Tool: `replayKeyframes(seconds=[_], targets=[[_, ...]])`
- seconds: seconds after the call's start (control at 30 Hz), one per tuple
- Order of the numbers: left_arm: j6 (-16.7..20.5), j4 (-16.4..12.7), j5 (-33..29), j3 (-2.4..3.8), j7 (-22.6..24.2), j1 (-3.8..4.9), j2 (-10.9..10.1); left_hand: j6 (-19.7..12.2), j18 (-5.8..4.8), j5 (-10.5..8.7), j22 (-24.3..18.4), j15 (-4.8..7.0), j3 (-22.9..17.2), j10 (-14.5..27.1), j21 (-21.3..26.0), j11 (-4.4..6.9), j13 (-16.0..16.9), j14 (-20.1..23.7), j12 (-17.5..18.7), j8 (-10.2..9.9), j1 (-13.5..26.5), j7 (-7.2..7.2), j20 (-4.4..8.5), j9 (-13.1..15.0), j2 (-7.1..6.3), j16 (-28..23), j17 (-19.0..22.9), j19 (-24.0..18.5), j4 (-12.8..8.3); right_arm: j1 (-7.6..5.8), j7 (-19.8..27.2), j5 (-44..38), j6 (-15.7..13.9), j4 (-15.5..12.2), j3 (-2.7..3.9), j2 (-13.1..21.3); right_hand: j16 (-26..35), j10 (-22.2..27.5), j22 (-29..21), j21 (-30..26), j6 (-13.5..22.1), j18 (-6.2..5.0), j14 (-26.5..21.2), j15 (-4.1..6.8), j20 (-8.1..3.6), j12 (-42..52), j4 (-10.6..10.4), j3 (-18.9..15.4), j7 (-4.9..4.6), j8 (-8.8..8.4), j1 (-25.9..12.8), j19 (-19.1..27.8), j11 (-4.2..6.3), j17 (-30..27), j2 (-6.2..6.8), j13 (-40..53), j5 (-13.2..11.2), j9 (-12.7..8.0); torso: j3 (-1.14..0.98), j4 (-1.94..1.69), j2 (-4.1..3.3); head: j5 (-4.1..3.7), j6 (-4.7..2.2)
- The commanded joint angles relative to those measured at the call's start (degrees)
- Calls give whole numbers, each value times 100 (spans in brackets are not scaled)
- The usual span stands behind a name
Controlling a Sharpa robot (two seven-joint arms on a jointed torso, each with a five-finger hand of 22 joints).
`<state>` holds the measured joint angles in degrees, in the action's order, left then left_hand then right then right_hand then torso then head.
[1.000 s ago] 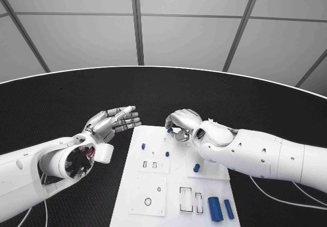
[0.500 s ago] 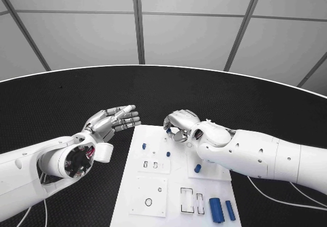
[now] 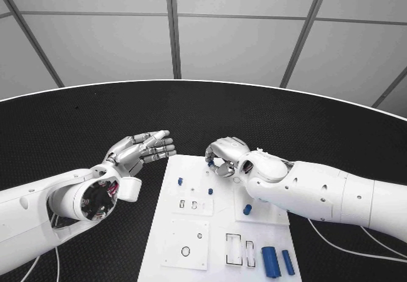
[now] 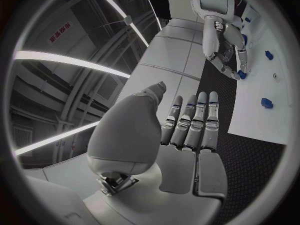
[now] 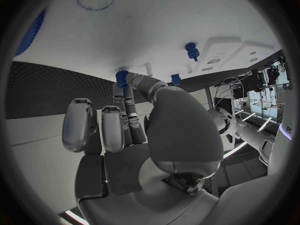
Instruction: Assemble the parts on the task board
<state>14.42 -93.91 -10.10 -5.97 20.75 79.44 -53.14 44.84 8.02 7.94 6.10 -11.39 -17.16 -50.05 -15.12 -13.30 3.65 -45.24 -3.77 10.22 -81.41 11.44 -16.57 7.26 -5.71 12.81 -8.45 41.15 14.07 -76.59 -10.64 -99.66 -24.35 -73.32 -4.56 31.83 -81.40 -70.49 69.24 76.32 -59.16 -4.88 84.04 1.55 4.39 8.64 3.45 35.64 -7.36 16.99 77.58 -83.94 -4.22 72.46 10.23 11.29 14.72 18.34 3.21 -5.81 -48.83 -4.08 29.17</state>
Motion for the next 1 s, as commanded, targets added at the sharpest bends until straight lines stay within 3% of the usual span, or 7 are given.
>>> replayKeyframes(seconds=[0.03, 0.17, 0.23, 0.37, 0.6, 0.87, 1.0], targets=[[-2, 1, 0, 0, -2, 1, 1, -40, 67, -30, -5, 4, -25, 40, 11, 12, -2, 25, 8, -26, 12, 423, -7, -8, -38, -24, 5, 2, -3, 0, 8, 0, -20, 2, 0, 1, -13, -135, -7, 3, -6, 63, 296, 20, -52, 10, 17, -8, 15, -2, 1, 8, 130, -3, -55, 281, 28, 9, -5, -1, -9, -8, -7], [-4, 4, 0, 0, -5, 2, 2, -47, 66, -31, -7, 3, -28, 42, 13, 11, -2, 30, 8, -28, 12, 423, -7, -9, -39, -28, 6, 0, -5, 0, 59, 0, -47, -4, 0, 5, 155, 581, -418, -312, 670, -11, 201, -147, 65, -429, -123, 26, -123, -413, -325, 178, -67, -321, 187, 102, -139, -73, -7, 2, -12, -6, -10], [-7, 8, 0, 0, -8, 2, 2, -47, 66, -31, -7, 3, -28, 42, 13, 11, -2, 30, 8, -28, 12, 423, -7, -9, -39, -28, 6, 0, -5, 0, 87, 0, -58, -30, 0, 19, 341, 1147, -984, -754, 900, -123, 117, -224, 162, -505, -162, -59, -62, -561, -407, 356, -175, -643, 351, -108, -302, -76, -8, 0, -13, -11, -14], [-11, 18, 0, 0, -11, 2, 2, -47, 66, -31, -8, 3, -29, 43, 14, 11, -2, 31, 8, -29, 12, 424, -7, -9, -39, -30, 6, -1, -6, 0, 91, 0, -51, -100, -1, 71, 404, 1348, -1177, -934, 965, -156, 99, -245, 190, -496, -209, -315, -7, -628, -366, 374, -200, -758, 349, -229, -384, -53, -9, -5, -16, -7, -24], [-26, 57, 0, 0, -13, 2, 3, -47, 66, -31, -8, 3, -29, 43, 14, 11, -2, 31, 8, -29, 12, 424, -7, -9, -39, -30, 6, -1, -6, 0, 39, 0, -92, -383, -1, 344, 421, 1338, -1236, -997, 916, -165, 97, -244, 191, -458, -252, -464, -3, -628, -327, 360, -196, -796, 314, -273, -368, -28, -25, 7, -4, -5, -43], [-75, 173, 0, -1, -8, 1, 38, -35, 64, -32, -10, 1, -33, 46, 16, 10, -2, 38, 8, -27, 12, 424, -8, -7, -39, -37, 7, -4, -9, 0, -68, 230, -434, -1162, 4, 1143, 383, 703, -1172, -994, 689, -146, 126, -128, 100, -175, -465, -471, -40, -593, -424, 265, -50, -750, 346, -248, -256, 42, -92, 47, 63, -22, -63], [-106, 259, 0, -2, -10, -1, 73, -35, 64, -32, -10, 1, -33, 46, 16, 10, -2, 38, 8, -27, 12, 424, -8, -7, -39, -37, 7, -4, -9, -1, -98, 736, -542, -1517, 63, 1659, 196, 245, -816, -733, 580, -77, 208, -64, 32, 6, -599, -394, -64, -562, -524, 137, 32, -430, 431, -156, -303, 79, -115, 69, 102, -49, -82]])
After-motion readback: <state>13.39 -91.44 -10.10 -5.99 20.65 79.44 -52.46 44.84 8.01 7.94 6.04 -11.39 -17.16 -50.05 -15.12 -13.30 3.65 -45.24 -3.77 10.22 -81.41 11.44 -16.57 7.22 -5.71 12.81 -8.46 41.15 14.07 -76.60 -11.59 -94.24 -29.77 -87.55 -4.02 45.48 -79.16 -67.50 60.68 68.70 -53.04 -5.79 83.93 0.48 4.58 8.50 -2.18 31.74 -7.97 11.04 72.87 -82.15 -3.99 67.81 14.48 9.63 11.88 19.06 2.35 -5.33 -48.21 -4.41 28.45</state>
